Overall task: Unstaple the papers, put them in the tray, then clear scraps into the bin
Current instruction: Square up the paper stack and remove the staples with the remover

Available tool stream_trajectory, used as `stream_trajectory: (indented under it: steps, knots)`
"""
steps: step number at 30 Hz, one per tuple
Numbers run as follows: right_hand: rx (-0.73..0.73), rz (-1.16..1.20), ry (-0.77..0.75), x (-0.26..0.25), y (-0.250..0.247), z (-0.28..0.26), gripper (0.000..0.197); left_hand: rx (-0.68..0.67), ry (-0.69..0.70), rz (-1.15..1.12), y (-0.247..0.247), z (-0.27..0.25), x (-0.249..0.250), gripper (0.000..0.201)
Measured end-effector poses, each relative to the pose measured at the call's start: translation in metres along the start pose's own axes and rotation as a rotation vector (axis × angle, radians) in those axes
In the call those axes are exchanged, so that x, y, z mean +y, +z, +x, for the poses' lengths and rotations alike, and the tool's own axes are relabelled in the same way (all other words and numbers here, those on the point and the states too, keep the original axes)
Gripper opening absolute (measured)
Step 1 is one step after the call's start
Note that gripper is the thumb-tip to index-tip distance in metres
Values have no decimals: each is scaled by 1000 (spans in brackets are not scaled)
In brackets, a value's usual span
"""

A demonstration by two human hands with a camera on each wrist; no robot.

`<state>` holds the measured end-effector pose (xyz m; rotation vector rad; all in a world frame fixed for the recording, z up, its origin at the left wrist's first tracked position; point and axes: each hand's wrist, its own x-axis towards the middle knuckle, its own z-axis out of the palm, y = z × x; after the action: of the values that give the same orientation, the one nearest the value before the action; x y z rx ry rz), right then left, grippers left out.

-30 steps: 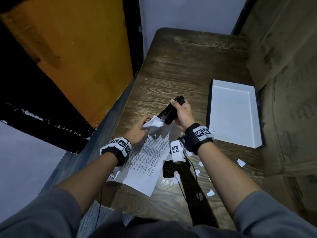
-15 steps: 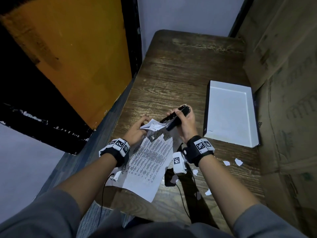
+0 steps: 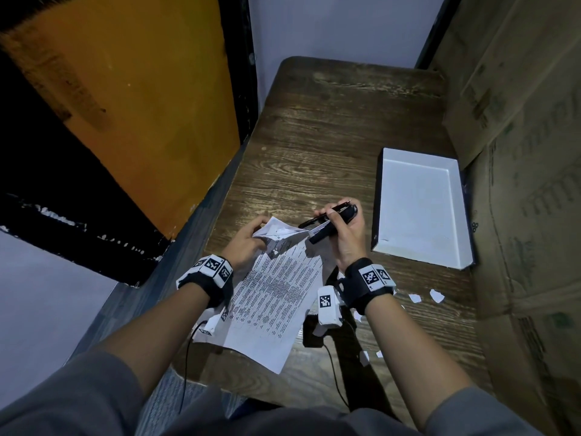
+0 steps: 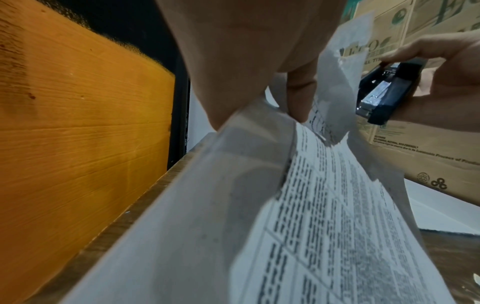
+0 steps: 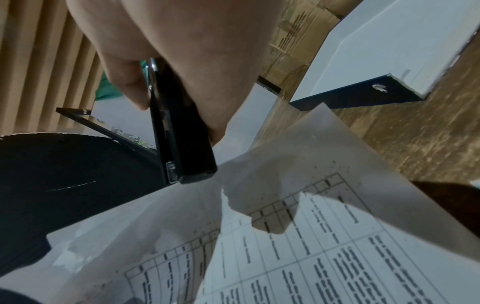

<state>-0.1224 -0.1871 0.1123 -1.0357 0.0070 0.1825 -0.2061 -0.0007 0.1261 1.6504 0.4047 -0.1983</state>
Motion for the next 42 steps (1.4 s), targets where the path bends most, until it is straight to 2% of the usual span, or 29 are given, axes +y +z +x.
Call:
stream_trajectory:
  steps: [5,10,13,16,18,25,31,35,39,42]
  knots:
    - [-23,-73,-58,-1,6,-6,29,2,-15,14,-3,1,1,44]
    - [34,-105,-41,5,14,-10,26,-20,-18,15,1,0,3,50]
    - [94,-156,-33,6,23,-9,24,-73,32,166,1,3,2,44]
    - [119,-150,-22,5,36,-7,22,-57,60,306,3,5,2,40]
    - [144,-121,0,6,42,-5,23,-57,71,354,6,5,1,34]
    - [180,-34,13,3,56,1,23,-47,104,402,12,0,5,41]
    - [261,-44,23,4,59,2,24,-29,162,463,17,-1,6,43]
    - [310,-75,14,-2,63,0,23,-43,181,466,21,-3,8,38]
    - [418,-83,82,-4,68,4,18,-96,193,547,30,-6,9,29]
    - [460,-59,106,-3,72,11,18,-103,202,566,31,-6,5,43]
